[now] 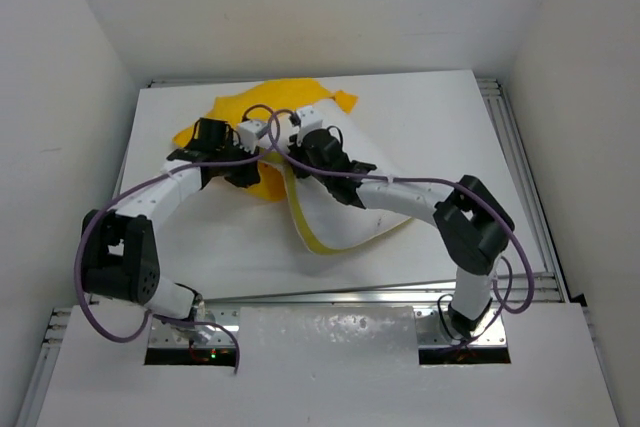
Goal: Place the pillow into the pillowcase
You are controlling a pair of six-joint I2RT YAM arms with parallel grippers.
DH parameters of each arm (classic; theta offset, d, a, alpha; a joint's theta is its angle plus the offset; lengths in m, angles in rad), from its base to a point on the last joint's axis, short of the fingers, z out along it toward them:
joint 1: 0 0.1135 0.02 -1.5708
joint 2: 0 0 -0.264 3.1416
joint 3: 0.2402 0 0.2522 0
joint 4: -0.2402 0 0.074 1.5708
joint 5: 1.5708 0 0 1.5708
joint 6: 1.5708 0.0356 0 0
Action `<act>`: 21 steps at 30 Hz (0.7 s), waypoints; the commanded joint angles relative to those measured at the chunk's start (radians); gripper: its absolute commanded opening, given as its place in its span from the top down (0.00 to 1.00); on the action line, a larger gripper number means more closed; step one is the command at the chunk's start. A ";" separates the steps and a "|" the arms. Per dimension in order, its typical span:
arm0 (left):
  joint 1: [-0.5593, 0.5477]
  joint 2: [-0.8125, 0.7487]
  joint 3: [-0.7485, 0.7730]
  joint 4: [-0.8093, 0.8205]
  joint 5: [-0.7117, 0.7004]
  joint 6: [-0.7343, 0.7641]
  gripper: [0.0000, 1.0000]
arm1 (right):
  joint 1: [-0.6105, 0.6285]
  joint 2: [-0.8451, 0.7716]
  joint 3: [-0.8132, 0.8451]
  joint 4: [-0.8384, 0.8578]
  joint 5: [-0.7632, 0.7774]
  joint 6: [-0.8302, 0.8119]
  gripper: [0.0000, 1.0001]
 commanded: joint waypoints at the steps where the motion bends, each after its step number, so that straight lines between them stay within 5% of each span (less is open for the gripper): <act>1: -0.085 -0.031 0.061 -0.085 0.118 0.103 1.00 | -0.005 0.018 0.176 0.213 0.086 0.162 1.00; 8: -0.139 -0.043 0.217 -0.213 0.359 0.169 1.00 | -0.007 0.203 0.264 0.117 0.101 0.173 1.00; 13: -0.133 -0.083 0.087 -0.244 0.228 0.211 1.00 | -0.008 0.193 0.160 0.219 -0.165 0.136 0.99; 14: -0.131 -0.086 0.049 -0.249 0.214 0.212 0.94 | -0.008 0.187 0.158 0.213 -0.214 0.127 0.92; 16: -0.123 -0.096 0.036 -0.295 0.200 0.223 0.74 | -0.019 0.153 0.144 0.187 -0.340 0.101 0.47; 17: -0.123 -0.100 0.049 -0.318 0.197 0.243 0.51 | -0.027 0.135 0.129 0.184 -0.376 0.099 0.34; 21: -0.119 -0.157 0.131 -0.433 0.133 0.281 0.28 | -0.096 -0.003 0.043 0.102 -0.524 0.097 0.01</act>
